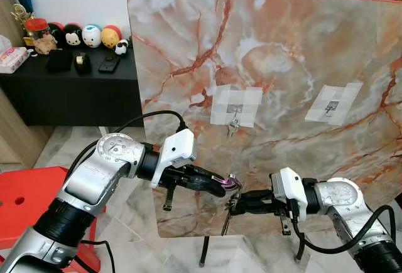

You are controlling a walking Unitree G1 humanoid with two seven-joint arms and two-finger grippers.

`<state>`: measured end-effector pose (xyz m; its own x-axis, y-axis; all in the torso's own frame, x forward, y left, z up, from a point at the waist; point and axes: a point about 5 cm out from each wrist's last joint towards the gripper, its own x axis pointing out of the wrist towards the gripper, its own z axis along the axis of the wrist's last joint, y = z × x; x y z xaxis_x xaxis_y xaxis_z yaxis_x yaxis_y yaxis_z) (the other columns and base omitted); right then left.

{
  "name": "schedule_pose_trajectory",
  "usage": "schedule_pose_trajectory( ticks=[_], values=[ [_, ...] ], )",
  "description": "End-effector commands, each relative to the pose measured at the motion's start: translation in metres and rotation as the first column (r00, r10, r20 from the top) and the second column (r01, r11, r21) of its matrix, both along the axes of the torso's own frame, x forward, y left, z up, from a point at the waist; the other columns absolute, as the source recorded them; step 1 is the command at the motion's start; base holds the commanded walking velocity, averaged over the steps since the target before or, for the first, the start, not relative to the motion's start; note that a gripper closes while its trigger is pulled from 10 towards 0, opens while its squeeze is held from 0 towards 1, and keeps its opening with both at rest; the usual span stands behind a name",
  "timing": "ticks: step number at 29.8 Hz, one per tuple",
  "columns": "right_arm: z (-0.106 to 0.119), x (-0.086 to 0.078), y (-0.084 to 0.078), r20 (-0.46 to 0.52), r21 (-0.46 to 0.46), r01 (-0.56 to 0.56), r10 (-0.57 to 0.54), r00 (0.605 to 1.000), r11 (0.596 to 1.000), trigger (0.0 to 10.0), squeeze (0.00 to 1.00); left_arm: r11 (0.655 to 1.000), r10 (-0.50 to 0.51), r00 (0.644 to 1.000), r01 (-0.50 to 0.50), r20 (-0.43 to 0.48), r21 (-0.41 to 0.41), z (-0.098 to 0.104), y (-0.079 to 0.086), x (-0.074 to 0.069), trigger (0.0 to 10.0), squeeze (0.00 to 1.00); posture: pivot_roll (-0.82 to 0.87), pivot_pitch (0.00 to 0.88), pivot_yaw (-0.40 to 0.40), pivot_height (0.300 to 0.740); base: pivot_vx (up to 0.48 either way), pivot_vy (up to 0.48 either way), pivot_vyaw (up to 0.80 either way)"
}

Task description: Hang keys on a hook

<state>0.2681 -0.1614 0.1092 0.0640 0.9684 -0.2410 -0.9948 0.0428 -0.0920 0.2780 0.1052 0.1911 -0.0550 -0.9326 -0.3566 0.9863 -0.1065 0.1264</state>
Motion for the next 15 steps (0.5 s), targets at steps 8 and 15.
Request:
schedule_pose_trajectory(
  ticks=[8, 15],
  values=[
    [0.004, 0.004, -0.004, 0.002, 0.004, 0.026, -0.026, 1.0, 1.0, 0.0, 0.0, 0.993, 0.113, 0.984, -0.108, 0.141, -0.043, 0.011, 0.002, 0.016, 10.0, 0.0, 0.05, 0.0, -0.119, 0.74, 0.0, 0.0, 0.0],
    [0.004, 0.004, -0.005, 0.001, 0.003, 0.028, -0.028, 1.0, 1.0, 0.0, 0.0, 0.988, 0.15, 0.976, -0.145, 0.16, -0.046, 0.013, 0.011, 0.021, 10.0, 1.0, 0.05, 0.0, -0.12, 0.74, 0.0, 0.0, 0.0]
  ],
)
